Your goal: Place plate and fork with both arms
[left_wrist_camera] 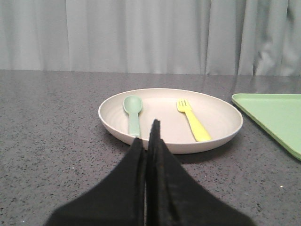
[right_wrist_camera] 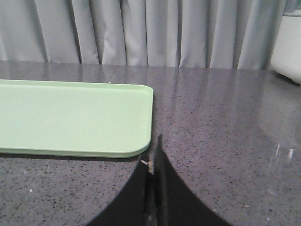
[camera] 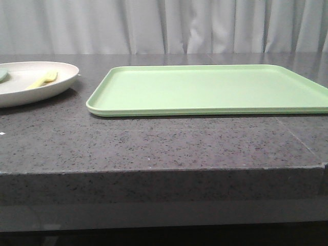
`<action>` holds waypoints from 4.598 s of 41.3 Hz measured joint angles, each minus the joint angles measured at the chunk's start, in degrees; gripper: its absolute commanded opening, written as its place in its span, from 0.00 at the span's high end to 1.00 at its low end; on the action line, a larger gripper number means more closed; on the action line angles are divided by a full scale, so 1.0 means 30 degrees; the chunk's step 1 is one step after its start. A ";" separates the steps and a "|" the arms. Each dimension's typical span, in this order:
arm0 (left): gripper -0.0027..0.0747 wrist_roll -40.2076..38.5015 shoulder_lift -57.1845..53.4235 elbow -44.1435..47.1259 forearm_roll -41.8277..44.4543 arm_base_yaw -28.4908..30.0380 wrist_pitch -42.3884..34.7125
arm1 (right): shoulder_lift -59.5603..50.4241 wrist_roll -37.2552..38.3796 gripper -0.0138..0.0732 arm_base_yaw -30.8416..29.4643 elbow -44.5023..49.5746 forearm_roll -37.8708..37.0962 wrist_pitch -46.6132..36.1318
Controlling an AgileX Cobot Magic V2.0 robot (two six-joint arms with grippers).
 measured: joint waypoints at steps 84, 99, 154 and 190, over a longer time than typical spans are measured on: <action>0.97 0.0000 0.8530 -1.3207 0.0000 0.0000 0.8081 | 0.8665 0.0000 0.93 0.0000 -1.2502 0.0000 0.7690; 0.19 0.0000 0.8530 -1.3166 0.0566 0.0000 0.8413 | 0.8665 0.0000 0.24 0.0000 -1.2502 0.0000 0.7720; 0.32 0.0000 1.9235 -1.9182 0.3771 0.0084 1.4179 | 0.8665 0.0000 0.24 0.0000 -1.2502 0.0000 0.7720; 0.36 0.6781 3.1981 -2.4467 -0.8090 0.7288 1.5072 | 0.8665 0.0000 0.24 0.0000 -1.2502 0.0000 0.6717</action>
